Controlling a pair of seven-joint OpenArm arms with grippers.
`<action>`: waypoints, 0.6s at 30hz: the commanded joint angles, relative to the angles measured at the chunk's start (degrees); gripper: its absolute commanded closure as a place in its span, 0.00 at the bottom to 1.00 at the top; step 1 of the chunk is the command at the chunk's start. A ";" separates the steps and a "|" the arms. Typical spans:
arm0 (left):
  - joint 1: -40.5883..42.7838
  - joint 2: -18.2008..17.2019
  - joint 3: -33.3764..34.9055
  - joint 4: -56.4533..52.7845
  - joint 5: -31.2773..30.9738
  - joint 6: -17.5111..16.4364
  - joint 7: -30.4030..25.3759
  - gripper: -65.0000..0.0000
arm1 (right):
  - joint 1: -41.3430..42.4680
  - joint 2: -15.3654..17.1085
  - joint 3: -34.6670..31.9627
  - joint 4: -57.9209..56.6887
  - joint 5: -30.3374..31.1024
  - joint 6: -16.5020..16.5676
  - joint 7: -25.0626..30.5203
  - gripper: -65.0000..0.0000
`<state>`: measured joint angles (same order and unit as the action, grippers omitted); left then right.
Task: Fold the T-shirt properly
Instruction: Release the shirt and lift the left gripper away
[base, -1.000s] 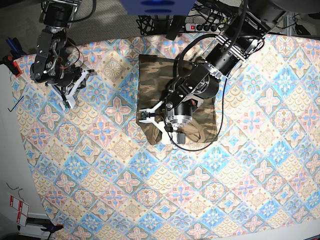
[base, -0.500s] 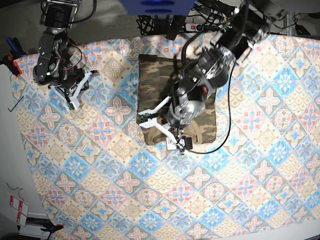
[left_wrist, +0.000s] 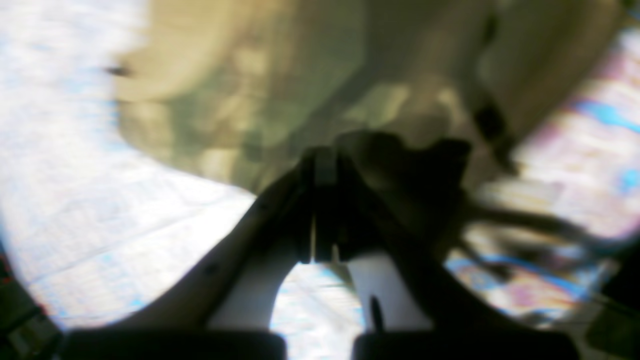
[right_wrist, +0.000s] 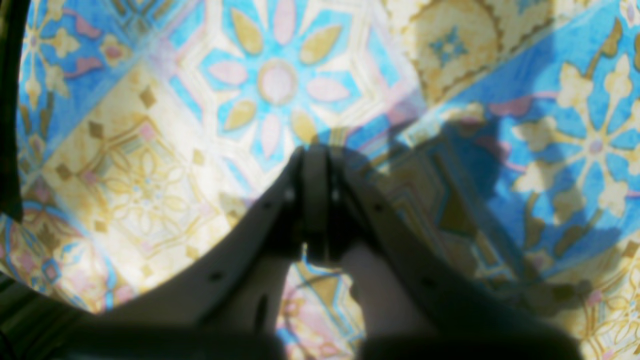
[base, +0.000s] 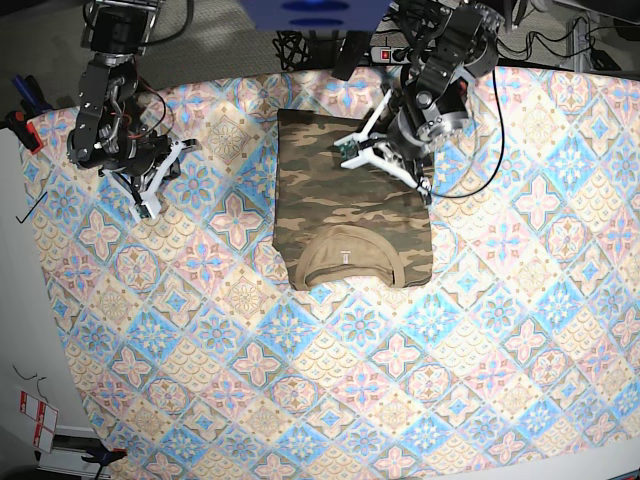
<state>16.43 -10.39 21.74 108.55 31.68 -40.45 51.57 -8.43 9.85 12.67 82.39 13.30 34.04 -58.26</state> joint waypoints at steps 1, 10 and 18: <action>0.50 -0.11 -0.07 1.03 0.71 0.45 -0.36 1.00 | 0.38 0.57 0.13 0.73 -0.16 0.20 -0.25 1.00; 2.34 -1.96 -0.15 0.33 0.54 0.45 0.08 1.00 | 0.38 0.66 0.13 0.73 -0.16 0.20 -0.25 1.00; 6.74 -3.89 0.29 -5.21 0.71 0.45 -0.36 1.00 | -0.67 0.66 0.21 0.82 0.11 0.20 -0.16 1.00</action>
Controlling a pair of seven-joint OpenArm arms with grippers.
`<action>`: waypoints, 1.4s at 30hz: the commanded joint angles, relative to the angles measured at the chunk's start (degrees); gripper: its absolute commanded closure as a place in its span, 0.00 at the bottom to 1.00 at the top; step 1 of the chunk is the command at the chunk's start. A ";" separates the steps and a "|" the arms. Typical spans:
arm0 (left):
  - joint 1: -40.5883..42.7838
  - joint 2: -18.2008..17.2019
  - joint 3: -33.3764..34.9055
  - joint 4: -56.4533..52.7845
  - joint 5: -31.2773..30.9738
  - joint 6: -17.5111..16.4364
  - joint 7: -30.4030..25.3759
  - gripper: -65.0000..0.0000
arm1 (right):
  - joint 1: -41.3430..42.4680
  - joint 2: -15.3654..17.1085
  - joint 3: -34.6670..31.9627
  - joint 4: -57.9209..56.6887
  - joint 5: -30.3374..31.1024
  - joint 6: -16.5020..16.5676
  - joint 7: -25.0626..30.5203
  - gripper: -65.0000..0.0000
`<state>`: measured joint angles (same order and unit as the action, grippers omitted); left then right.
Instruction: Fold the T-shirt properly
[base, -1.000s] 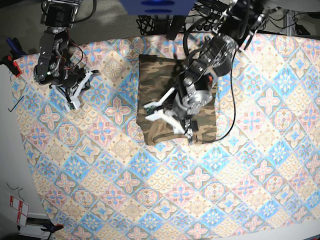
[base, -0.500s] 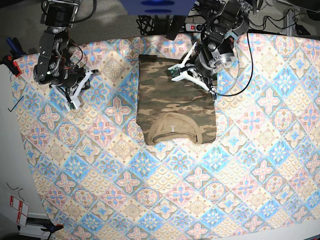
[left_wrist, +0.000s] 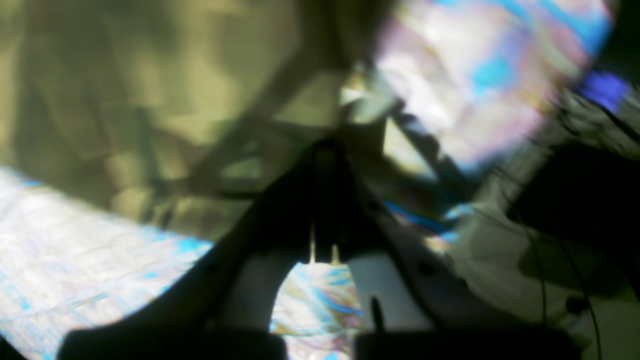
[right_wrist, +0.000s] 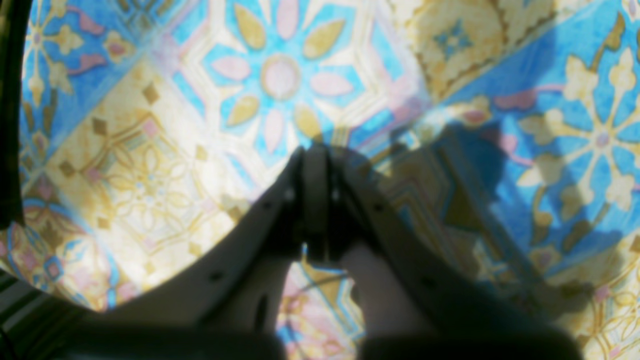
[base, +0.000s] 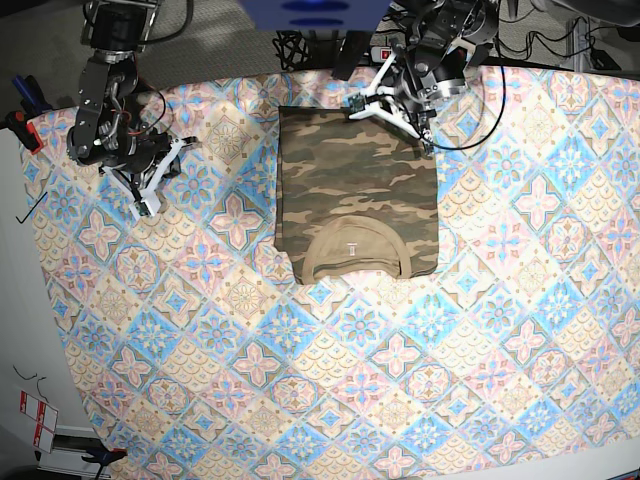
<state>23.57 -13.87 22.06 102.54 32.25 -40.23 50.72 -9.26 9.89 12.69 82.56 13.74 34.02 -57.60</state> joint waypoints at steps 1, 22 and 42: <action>-0.32 -0.94 -0.13 0.54 0.15 0.23 0.49 1.00 | 0.16 0.62 0.10 0.64 -0.33 0.22 -0.81 1.00; 5.39 1.16 -35.47 11.17 -0.38 0.23 0.40 1.00 | 0.60 9.41 -41.22 26.05 -0.68 0.22 -5.65 1.00; 10.84 1.43 -45.05 6.16 -0.29 0.23 -3.55 1.00 | 7.54 6.24 -58.09 9.70 -0.68 0.13 -0.64 1.00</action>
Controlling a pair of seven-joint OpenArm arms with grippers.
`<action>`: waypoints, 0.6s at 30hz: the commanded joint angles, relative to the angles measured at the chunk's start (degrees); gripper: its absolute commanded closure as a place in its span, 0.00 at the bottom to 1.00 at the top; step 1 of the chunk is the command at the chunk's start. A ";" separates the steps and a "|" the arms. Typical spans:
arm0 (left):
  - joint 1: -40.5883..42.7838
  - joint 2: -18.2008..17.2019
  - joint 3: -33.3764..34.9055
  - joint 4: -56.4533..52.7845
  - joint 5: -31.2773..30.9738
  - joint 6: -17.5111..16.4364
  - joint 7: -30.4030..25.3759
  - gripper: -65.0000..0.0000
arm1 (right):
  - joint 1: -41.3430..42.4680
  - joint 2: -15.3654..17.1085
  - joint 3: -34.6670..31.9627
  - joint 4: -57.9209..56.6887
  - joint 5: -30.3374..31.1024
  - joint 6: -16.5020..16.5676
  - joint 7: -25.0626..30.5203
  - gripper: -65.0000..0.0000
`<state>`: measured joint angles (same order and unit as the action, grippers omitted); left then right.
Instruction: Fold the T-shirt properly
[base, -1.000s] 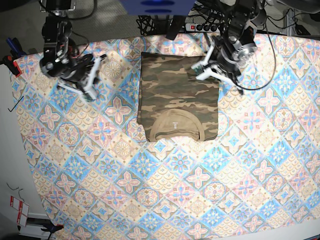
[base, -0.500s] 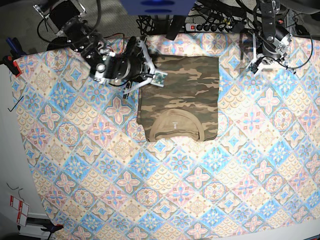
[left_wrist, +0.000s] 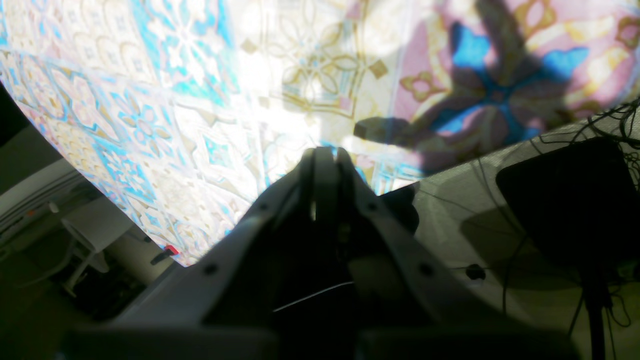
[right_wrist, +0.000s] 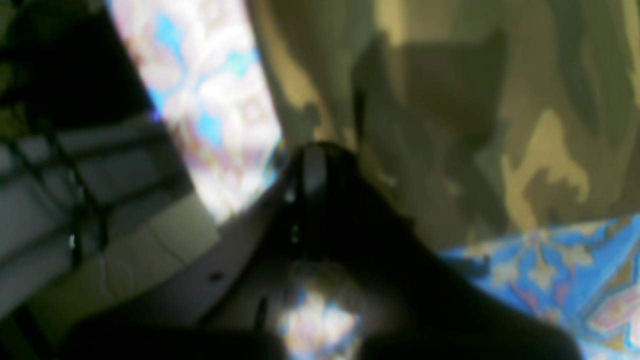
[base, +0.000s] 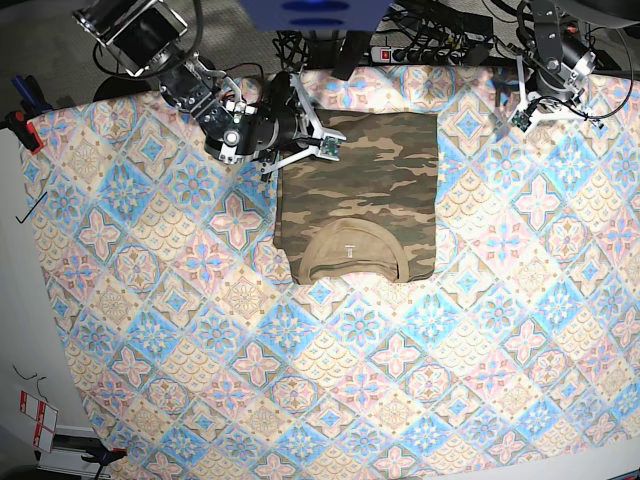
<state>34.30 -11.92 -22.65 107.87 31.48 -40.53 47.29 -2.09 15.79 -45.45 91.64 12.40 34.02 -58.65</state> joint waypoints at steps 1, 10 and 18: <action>0.11 -0.52 -0.33 0.83 0.47 0.53 -0.12 1.00 | 0.37 0.69 0.04 -0.25 0.65 0.13 1.03 1.00; 1.08 -0.52 -0.07 1.09 0.30 0.53 -0.30 1.00 | -0.15 1.13 1.01 9.60 0.65 -0.04 -4.25 1.00; 8.64 1.68 -0.42 1.27 -6.65 0.53 -9.53 1.00 | -4.29 3.51 10.68 16.01 0.65 -7.60 -9.61 1.00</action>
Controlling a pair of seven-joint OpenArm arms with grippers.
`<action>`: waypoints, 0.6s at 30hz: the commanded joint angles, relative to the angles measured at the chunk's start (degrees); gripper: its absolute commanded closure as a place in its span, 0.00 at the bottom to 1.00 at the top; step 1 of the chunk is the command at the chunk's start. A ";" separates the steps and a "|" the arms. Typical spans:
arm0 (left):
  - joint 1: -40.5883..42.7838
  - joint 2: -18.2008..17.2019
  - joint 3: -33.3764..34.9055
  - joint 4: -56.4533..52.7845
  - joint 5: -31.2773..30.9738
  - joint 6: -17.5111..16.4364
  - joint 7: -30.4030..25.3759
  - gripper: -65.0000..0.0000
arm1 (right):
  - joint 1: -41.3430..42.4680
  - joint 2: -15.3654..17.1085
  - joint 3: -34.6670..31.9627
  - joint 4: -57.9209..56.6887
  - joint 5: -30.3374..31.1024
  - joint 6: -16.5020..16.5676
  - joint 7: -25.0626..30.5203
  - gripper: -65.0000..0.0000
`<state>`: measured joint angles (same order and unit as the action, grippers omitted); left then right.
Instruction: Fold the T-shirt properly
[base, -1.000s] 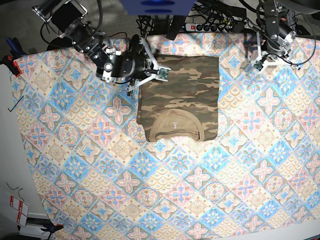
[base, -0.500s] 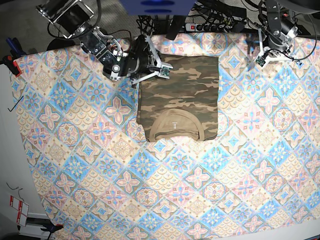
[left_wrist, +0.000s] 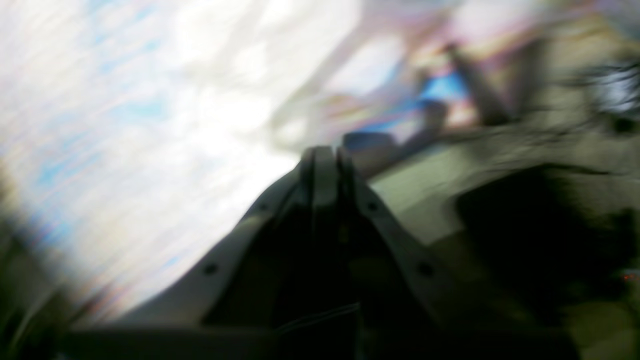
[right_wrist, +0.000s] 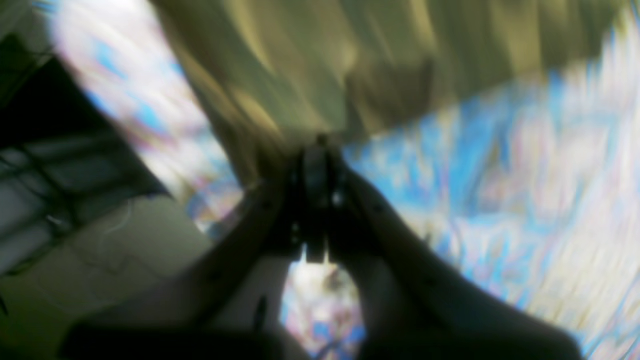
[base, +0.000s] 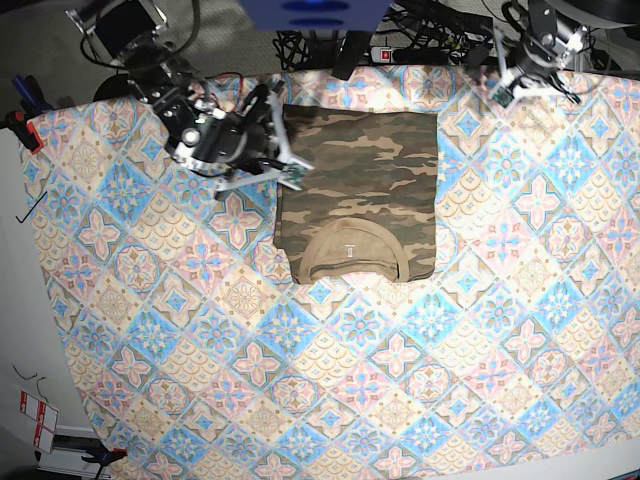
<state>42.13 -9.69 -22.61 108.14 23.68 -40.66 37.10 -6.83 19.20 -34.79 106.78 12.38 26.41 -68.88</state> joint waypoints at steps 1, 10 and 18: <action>2.22 -0.46 -0.47 1.01 -0.61 0.66 -0.22 1.00 | -1.21 0.18 2.04 0.87 0.67 0.00 0.35 1.00; 11.54 -0.81 1.56 0.57 -8.87 0.66 -1.63 1.00 | -16.25 0.10 23.75 0.60 0.76 -0.08 -0.35 1.00; 12.60 -0.81 7.01 -0.31 -8.43 0.66 -1.19 1.00 | -23.63 -0.08 30.52 0.51 0.76 -0.08 -2.81 1.00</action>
<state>53.67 -10.31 -15.33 107.50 15.31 -40.32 36.05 -30.37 18.72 -4.58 106.50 12.80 26.26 -71.90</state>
